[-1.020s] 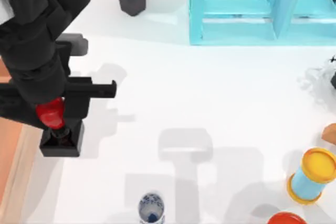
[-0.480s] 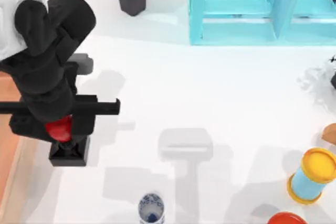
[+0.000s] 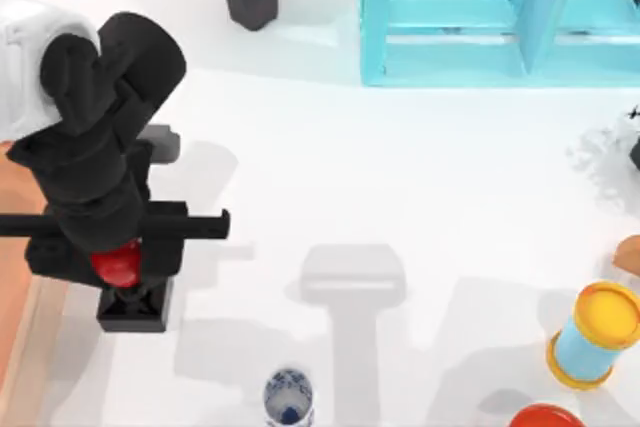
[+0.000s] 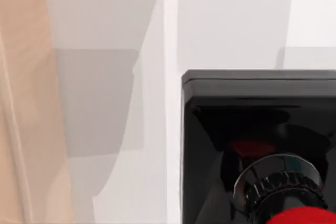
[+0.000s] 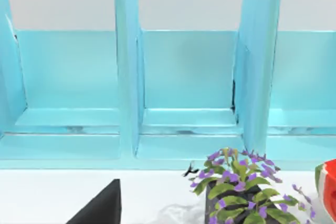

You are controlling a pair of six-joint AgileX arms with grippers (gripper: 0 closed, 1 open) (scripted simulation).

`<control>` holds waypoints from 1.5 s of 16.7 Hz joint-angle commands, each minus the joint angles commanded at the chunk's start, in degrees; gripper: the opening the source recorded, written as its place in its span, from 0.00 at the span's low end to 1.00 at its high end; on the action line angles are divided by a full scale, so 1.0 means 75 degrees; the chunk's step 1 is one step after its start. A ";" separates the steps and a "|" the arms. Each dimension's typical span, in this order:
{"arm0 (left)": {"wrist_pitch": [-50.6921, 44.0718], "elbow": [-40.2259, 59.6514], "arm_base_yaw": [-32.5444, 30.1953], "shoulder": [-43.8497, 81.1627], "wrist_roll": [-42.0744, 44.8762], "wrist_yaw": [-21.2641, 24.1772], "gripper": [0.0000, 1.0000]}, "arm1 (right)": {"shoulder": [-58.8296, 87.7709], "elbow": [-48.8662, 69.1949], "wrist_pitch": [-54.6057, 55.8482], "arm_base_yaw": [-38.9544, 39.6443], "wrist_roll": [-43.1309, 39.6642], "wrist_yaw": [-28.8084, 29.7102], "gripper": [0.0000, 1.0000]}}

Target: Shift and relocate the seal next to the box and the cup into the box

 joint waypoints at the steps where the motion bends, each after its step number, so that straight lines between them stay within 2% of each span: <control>1: 0.0000 0.0000 0.0000 0.0000 0.0000 0.0000 0.15 | 0.0000 0.0000 0.0000 0.0000 0.0000 0.0000 1.00; 12: 0.0000 0.0000 0.0000 0.0000 0.0000 0.0000 0.98 | 0.0000 0.0000 0.0000 0.0000 0.0000 0.0000 1.00; 22: -0.0023 0.0024 -0.0010 -0.0003 0.0000 0.0001 1.00 | 0.0000 0.0000 0.0000 0.0000 0.0000 0.0000 1.00; 25: -0.0553 0.0552 -0.0016 0.0001 -0.0028 0.0016 1.00 | 0.0000 0.0000 0.0000 0.0000 0.0000 0.0000 1.00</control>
